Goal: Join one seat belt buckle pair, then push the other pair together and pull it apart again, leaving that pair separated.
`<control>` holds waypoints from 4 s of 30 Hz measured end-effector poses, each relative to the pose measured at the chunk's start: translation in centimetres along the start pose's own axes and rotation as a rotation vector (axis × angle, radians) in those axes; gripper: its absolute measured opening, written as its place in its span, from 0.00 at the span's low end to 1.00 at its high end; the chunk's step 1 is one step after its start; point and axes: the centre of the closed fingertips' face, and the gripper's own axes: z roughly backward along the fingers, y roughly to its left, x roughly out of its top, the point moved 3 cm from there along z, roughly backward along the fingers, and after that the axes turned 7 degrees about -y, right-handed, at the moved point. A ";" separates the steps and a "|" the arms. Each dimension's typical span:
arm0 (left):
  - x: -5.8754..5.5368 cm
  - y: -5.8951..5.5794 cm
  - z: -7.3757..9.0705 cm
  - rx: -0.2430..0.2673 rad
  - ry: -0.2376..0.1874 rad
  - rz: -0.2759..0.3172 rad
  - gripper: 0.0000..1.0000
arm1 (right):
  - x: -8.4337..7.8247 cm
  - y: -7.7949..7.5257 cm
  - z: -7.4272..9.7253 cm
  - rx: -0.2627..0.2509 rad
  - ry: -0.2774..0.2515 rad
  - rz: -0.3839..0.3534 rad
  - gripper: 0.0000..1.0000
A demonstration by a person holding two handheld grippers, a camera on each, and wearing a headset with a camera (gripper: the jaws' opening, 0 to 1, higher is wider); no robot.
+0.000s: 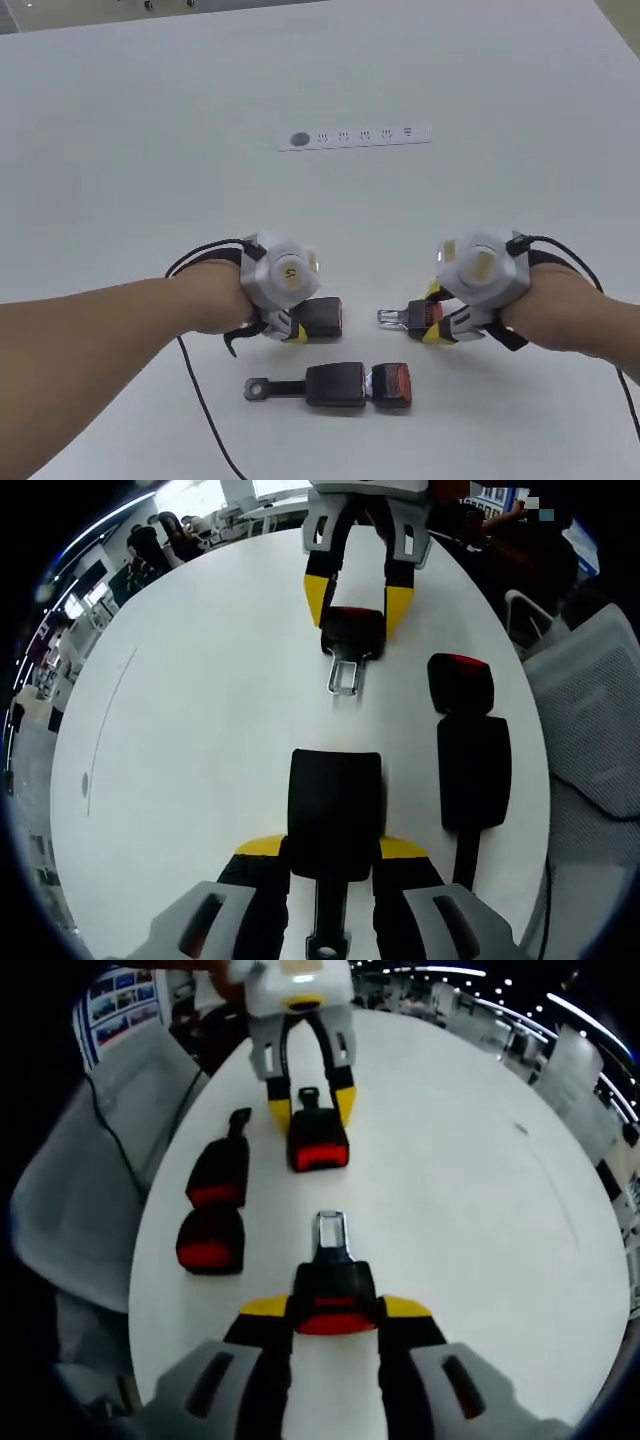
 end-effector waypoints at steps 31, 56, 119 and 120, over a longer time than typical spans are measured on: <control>-0.1 -0.1 -0.2 -0.011 0.013 -0.033 0.31 | 4.2 0.3 -3.8 0.023 -0.012 0.053 0.30; 0.0 -0.1 -0.2 -0.037 0.004 -0.041 0.30 | 5.6 0.5 -4.8 0.037 -0.055 0.040 0.28; -0.7 -0.2 0.5 0.044 0.025 -0.017 0.48 | -4.7 0.2 4.2 -0.171 0.039 0.004 0.47; -0.8 -0.3 0.8 0.049 0.018 -0.001 0.49 | -4.5 0.3 4.6 -0.190 0.010 -0.030 0.47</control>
